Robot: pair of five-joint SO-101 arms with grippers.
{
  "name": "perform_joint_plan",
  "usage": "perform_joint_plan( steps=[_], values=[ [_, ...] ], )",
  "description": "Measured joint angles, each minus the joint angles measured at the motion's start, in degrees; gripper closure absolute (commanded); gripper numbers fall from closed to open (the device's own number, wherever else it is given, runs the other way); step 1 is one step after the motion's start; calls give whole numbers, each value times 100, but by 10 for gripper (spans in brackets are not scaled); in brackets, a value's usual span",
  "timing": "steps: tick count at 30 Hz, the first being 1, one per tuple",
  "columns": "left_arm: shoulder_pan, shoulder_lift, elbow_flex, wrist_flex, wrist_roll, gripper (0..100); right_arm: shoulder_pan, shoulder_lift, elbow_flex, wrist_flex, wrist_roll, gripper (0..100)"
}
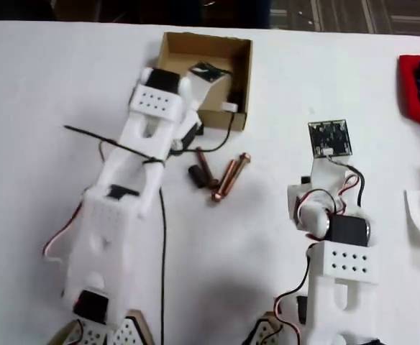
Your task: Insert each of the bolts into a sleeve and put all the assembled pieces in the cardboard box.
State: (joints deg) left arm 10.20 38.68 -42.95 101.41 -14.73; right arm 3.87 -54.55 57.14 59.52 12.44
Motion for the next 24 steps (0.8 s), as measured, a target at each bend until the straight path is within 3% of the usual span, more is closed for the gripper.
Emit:
perform_joint_plan(
  steps=[7,13,17,24],
  values=[
    [-9,-3244,2295,-316,264,975,-527,-1336,1011,-624,-396,975],
    [-185,-5767,4360,-1873,1723,973,-905,-3182,2338,-1398,-738,975],
    [-26,-6646,5635,-2936,2127,973,-1222,-4334,3147,-1802,-765,975],
    [448,-7473,6303,-3235,2242,958,-1477,-4651,3490,-2127,-765,975]
  ],
)
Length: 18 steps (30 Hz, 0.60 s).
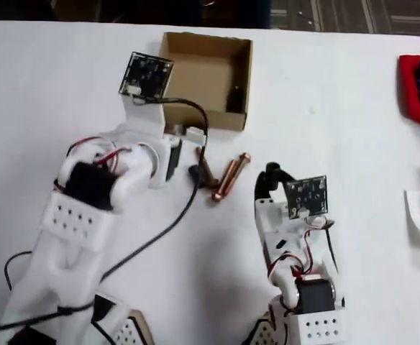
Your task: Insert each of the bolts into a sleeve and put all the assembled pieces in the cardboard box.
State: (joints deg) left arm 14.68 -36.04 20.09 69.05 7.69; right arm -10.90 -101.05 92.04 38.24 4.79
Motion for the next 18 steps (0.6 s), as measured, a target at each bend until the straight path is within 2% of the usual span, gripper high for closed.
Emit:
perform_joint_plan(
  steps=[5,9,12,16,18],
  values=[
    [-9,-167,79,-167,-44,973,0,-88,0,-53,0,975],
    [-9,-185,422,-747,9,973,0,-105,0,-53,0,975],
    [-9,-185,774,-1468,598,973,0,-105,0,-53,0,975],
    [141,-185,1354,-2708,1899,973,0,-105,-246,211,0,975],
    [255,-185,1538,-3297,2295,973,0,-105,-413,422,0,975]
  ],
)
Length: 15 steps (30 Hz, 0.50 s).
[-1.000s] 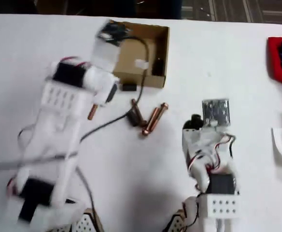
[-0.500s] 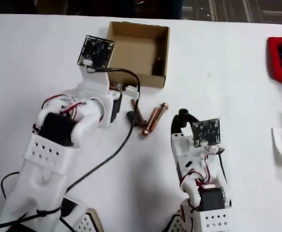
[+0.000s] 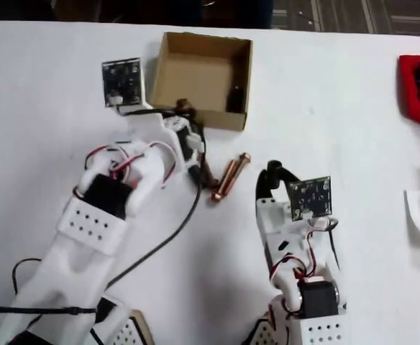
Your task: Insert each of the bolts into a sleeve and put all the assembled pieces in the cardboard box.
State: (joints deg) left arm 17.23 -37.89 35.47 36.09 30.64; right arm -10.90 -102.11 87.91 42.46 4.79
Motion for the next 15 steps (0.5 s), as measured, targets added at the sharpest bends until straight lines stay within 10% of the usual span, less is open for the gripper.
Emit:
perform_joint_plan(
  steps=[15],
  values=[
    [844,0,97,-615,229,972,-967,0,149,-132,0,975]
  ],
)
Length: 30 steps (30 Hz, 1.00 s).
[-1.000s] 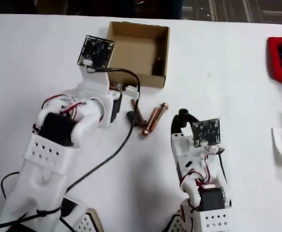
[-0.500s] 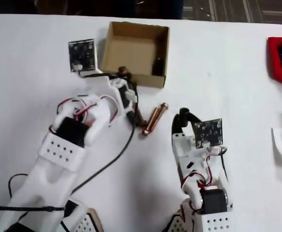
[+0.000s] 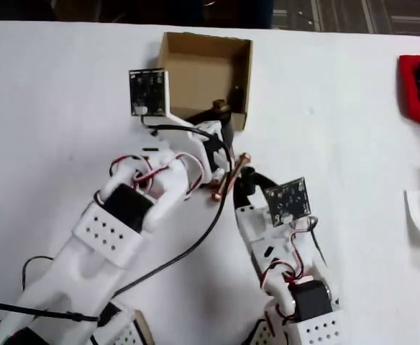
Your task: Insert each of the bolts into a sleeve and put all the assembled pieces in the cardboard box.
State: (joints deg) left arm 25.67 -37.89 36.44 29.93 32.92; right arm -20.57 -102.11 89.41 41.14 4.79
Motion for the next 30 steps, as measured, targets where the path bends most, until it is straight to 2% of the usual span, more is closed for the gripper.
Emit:
perform_joint_plan(
  steps=[10,16,20,30],
  values=[
    [0,0,0,0,774,972,-35,0,9,-70,0,975],
    [193,70,0,-9,782,972,-44,0,9,-70,0,975],
    [413,484,0,-229,527,972,-53,0,9,-70,0,975],
    [440,809,0,-343,325,972,-26,0,9,-70,0,975]
  ],
)
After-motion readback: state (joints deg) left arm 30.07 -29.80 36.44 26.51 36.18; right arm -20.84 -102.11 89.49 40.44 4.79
